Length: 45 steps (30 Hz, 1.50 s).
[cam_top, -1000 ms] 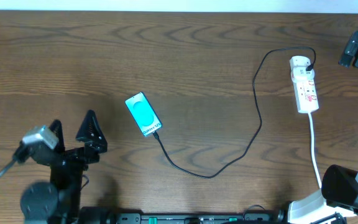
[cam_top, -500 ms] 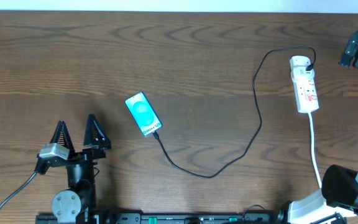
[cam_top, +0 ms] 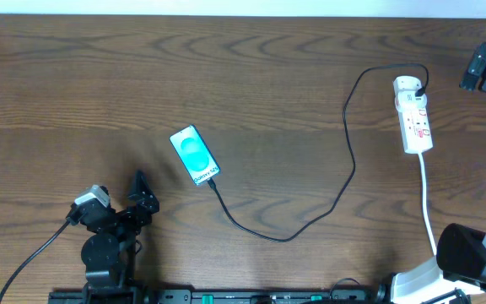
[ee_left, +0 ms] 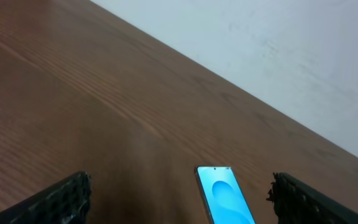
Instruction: Plug charger to phone and switch on socket
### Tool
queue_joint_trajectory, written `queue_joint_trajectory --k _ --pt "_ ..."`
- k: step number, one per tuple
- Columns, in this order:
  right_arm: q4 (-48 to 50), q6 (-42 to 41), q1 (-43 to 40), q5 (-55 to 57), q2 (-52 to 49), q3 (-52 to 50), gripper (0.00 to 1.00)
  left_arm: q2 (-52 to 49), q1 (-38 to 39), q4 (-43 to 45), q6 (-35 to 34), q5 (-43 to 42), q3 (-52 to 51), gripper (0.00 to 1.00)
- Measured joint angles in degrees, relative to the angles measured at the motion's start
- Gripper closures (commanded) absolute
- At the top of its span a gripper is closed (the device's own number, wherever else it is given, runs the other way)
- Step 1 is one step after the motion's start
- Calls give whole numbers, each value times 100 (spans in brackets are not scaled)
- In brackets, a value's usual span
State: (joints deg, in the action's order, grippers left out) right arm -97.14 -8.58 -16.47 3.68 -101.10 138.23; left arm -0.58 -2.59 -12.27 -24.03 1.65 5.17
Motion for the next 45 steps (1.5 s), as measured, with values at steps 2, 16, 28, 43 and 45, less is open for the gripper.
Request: queue_joint_trajectory --k 2,16,28,43,45 --pt "0 2 0 0 0 0 1 0 0 -9 0 0 0 7" --pt "-2 0 0 0 0 0 1 0 0 -9 -2 0 2 7" --pt "0 2 0 0 0 0 1 0 0 -11 -2 0 2 7" --pt "219 -15 37 98 7 -79 1 0 0 -11 -2 2 2 7" --pt "669 -122 175 146 116 -439 1 0 0 -11 -2 0 2 7"
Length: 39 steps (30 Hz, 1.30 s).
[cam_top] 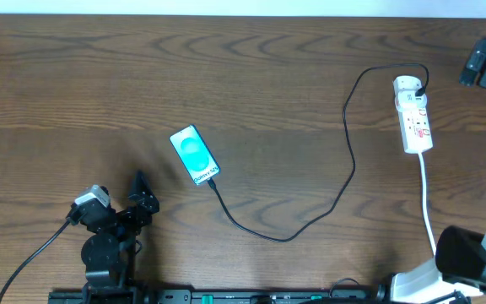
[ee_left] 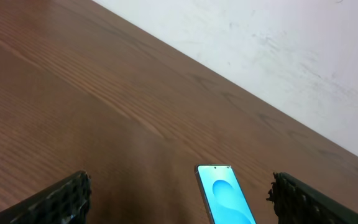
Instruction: Plug charger to phone and switch on socket
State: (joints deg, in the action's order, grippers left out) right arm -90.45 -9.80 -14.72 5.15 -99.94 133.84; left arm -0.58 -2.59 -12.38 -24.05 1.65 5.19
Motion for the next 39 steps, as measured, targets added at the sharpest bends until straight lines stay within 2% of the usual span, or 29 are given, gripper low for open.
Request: queue_joint_trajectory --k 5,7,8,10,18,22,24,29,39 --pt "2468 -181 684 31 627 -1690 1 0 0 -15 -13 0 4 7" --pt "4004 -216 1117 20 1139 -2981 1 0 0 -24 -13 2 9 7" --pt "4172 -219 1174 31 1211 -3171 1 0 0 -26 -15 2 9 7" --pt "5239 -236 1443 7 1598 -4120 1 -2 0 -26 -13 2 9 7" --pt "10301 -284 2417 -24 3340 -8349 1 -2 0 -28 -15 4 11 7" --pt "12098 -295 2529 -20 4146 -9976 1 0 0 -31 -15 0 11 7" --pt "12491 -302 2535 -17 4590 -10601 1 0 0 -31 -15 0 11 7" --pt "12563 -210 2544 -17 5729 -11575 1 0 0 -31 -15 2 11 7" --pt "11728 -85 2540 -63 8236 -12998 1 0 0 -31 -15 0 11 7"
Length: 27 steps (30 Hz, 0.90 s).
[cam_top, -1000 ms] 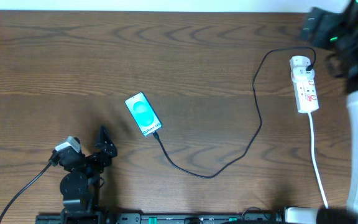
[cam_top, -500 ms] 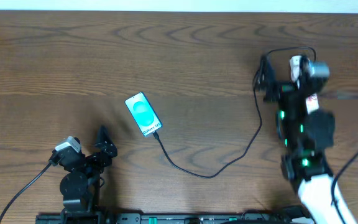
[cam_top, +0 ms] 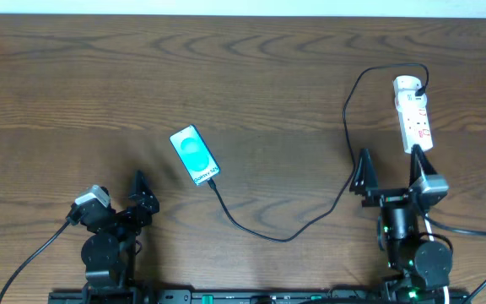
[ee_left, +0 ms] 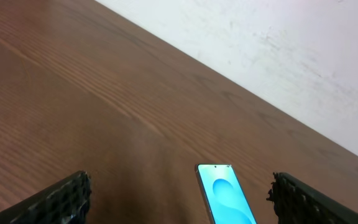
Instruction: Plug charger to phone and switch on socket
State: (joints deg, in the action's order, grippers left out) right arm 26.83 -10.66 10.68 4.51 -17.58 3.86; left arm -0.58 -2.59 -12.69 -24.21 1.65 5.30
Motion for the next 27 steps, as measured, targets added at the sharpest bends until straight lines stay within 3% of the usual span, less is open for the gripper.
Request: queue_joint_trajectory --k 12,27 --pt "-3051 -4 -302 -133 1611 -350 1 0 0 -2 0 0 0 7" --pt "-3086 -2 -682 -262 1626 -350 1 0 0 -2 0 0 0 7"
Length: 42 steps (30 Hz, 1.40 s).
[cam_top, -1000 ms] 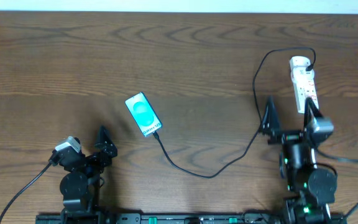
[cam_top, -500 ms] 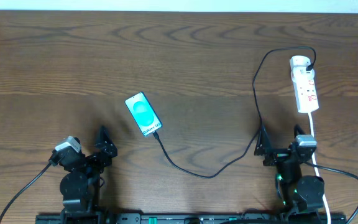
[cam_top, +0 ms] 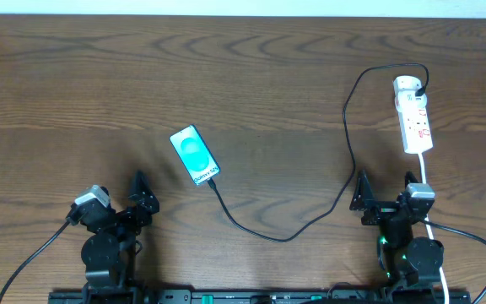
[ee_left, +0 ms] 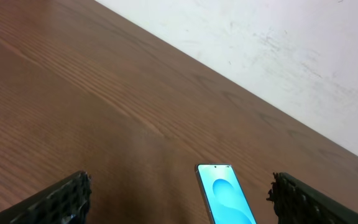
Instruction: Plug charger to phone and switch on socket
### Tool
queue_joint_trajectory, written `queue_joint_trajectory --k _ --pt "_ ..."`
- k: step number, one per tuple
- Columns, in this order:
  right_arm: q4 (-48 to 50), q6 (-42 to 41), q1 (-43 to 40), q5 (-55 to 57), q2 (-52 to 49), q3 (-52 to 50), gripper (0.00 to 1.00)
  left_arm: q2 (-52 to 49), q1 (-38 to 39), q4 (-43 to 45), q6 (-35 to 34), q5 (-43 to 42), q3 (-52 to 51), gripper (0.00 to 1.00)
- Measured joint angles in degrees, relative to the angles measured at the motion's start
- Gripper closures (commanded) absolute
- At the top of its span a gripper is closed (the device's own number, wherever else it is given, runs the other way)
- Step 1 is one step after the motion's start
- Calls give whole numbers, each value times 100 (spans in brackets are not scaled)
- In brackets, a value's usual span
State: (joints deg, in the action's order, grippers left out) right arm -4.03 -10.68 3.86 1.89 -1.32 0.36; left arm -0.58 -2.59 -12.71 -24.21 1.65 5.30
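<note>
The phone (cam_top: 195, 155) lies face up mid-table with its teal screen lit; it also shows in the left wrist view as the phone (ee_left: 225, 193). A black charger cable (cam_top: 287, 237) joins its near end and loops right and up to a black plug (cam_top: 421, 83) in the white power strip (cam_top: 415, 116). I cannot read the state of the strip's switches. My left gripper (cam_top: 143, 192) stands open just short of the phone, with empty jaws (ee_left: 179, 193). My right gripper (cam_top: 385, 184) is open at the front right, below the strip.
The power strip's white cord (cam_top: 424, 181) runs down toward the front edge, right beside my right gripper's fingers. A pale wall (ee_left: 291, 50) backs the far table edge. Both arm bases sit at the front edge.
My right arm has drawn back toward the front edge, its open gripper now lower in the overhead view. The left gripper, phone, cable and strip have not moved.
My right gripper was first at the far right edge beside the strip's plug end, and stayed about there at the second moment. It then stood open at the front right below the strip, and now sits nearer the front edge. The left gripper stayed open throughout.
</note>
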Motion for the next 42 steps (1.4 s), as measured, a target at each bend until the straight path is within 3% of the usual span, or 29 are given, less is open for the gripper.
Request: queue_joint_trajectory --k 32,38,42 --pt "2 684 -72 -20 37 0 1 0 0 2 0 2 0 7" --pt "2 684 -72 -20 37 0 1 0 0 11 205 289 0 7" --pt "2 686 -72 -20 37 0 1 0 0 37 306 920 0 7"
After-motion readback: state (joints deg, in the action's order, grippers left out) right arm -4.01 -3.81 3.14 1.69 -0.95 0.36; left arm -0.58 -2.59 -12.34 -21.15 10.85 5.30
